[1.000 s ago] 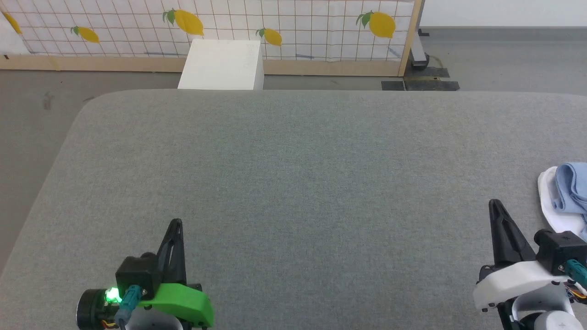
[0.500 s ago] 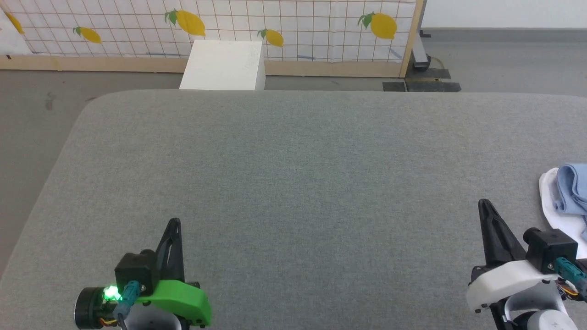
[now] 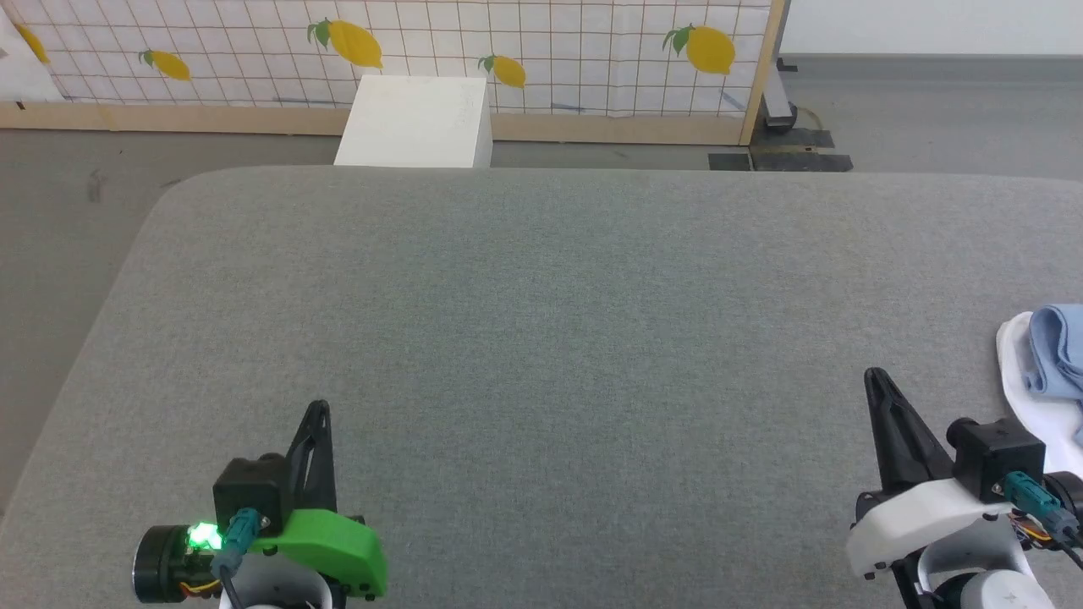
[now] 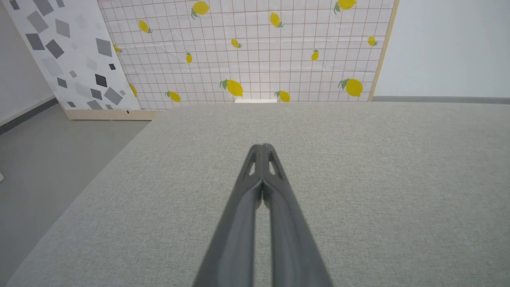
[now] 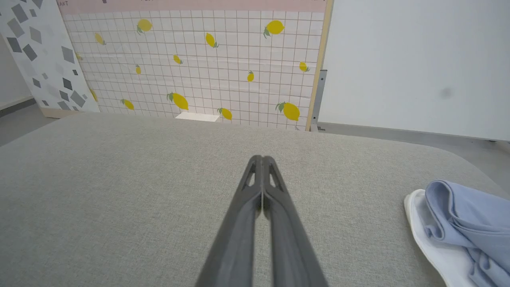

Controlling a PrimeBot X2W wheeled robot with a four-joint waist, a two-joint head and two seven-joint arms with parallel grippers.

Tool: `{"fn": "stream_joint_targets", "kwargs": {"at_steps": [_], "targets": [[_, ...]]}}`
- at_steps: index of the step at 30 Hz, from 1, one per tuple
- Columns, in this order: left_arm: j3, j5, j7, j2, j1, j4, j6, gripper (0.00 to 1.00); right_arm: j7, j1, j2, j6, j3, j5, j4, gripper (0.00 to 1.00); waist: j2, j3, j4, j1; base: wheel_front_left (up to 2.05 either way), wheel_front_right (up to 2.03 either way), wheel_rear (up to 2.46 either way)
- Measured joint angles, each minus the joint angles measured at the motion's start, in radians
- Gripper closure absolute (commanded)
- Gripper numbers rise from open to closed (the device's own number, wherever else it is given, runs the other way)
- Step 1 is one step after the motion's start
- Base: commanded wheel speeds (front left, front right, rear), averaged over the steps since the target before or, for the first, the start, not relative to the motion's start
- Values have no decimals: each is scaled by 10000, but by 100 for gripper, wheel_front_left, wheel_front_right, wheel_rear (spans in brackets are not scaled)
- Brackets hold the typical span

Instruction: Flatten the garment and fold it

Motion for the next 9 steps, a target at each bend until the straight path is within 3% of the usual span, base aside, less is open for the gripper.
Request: {"fn": "stream_joint_targets", "kwargs": {"at_steps": [9], "targets": [[96, 102, 178, -13, -58, 8, -75, 100, 104, -1, 0, 0, 180, -71, -56, 100, 0, -16, 25, 0, 0, 0, 0]]}}
